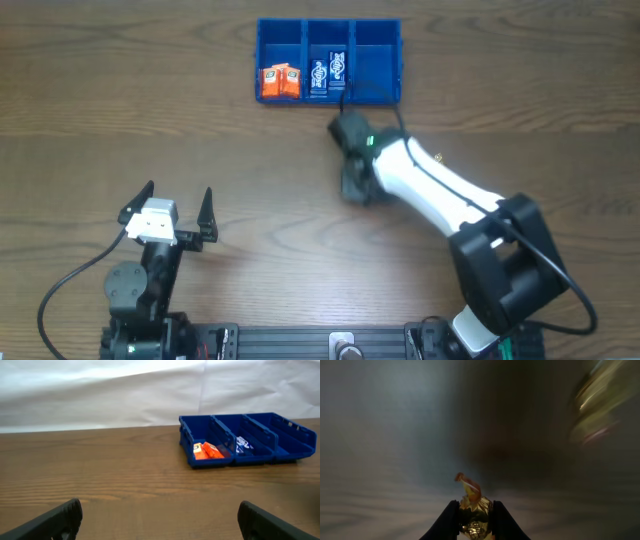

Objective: Sort Candies Into Trays

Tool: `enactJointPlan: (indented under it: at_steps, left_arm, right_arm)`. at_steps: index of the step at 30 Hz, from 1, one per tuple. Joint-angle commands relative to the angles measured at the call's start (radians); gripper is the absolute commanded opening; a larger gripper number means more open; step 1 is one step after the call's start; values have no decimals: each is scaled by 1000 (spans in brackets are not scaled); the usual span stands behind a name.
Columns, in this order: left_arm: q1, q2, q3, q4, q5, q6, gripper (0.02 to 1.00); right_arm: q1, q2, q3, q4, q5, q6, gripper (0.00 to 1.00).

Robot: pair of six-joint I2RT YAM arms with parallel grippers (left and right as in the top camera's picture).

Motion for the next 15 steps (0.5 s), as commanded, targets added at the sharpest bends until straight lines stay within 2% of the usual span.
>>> enactJointPlan:
  at_steps: [1, 4, 6, 9, 15]
  left_arm:
    - [3, -2, -20, -33, 14, -8, 998]
    - [3, -2, -20, -33, 14, -8, 996]
    - [3, -2, -20, -33, 14, -8, 998]
    - [3, -2, -20, -33, 14, -8, 998]
    - [3, -2, -20, -33, 14, -8, 998]
  right_arm:
    - [-126, 8, 407, -61, 139, -109, 104]
    - [-184, 58, 598, -23, 153, -162, 104]
    - [-217, 107, 689, 27, 196, -172, 104]
    - [-240, 173, 740, 106, 201, -215, 104]
    - [-257, 318, 742, 227, 197, -219, 106]
